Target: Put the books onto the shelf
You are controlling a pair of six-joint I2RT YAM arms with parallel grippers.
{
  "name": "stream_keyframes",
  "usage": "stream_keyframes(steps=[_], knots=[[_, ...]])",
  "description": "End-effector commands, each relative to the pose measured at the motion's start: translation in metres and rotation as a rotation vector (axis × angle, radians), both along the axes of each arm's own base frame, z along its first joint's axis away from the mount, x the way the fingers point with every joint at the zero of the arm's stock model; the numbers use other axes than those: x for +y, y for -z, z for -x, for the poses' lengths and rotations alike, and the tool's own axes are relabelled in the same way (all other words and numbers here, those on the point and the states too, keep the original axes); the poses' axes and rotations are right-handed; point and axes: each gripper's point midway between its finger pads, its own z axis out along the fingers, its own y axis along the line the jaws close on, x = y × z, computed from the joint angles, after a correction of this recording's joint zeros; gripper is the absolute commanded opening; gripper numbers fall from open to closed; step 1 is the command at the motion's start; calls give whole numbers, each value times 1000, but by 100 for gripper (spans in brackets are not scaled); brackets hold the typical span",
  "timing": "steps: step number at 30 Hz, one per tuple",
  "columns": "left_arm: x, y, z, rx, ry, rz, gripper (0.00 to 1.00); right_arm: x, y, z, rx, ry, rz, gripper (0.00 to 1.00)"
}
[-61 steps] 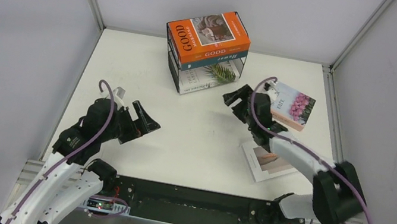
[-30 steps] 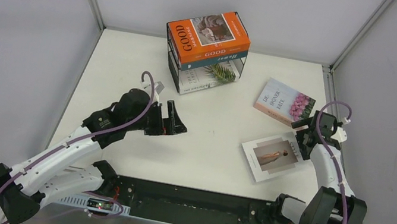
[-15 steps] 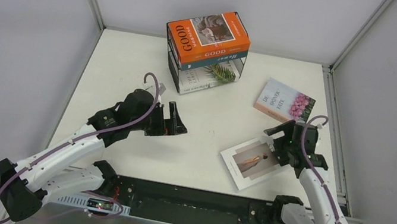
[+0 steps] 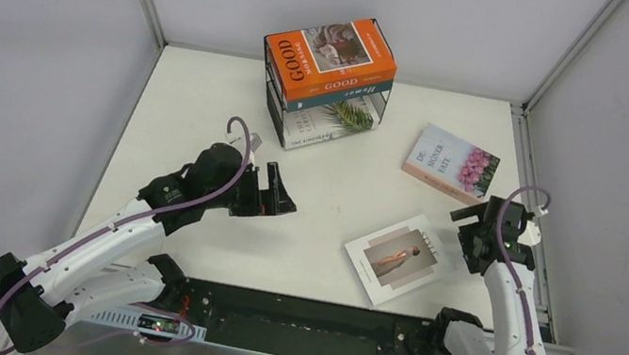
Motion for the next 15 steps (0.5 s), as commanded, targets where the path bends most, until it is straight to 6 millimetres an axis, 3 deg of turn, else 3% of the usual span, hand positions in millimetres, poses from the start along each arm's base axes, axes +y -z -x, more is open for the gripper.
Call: stream_keyframes(steps=[1,5,8,12,15], knots=[[1,2,2,0,-24,21,96,-23,1,14,62,105,30,98],[-2,3,2,9,-7,18,95,-25,17,42,161,219,11,98],[-1,2,-1,-6,-6,6,96,-28,18,58,146,290,16,99],[-3,-1,-4,-18,8,-7,96,-22,11,62,119,293,-10,98],[-5,1,-6,-6,12,-15,96,0,15,46,82,226,-116,99]])
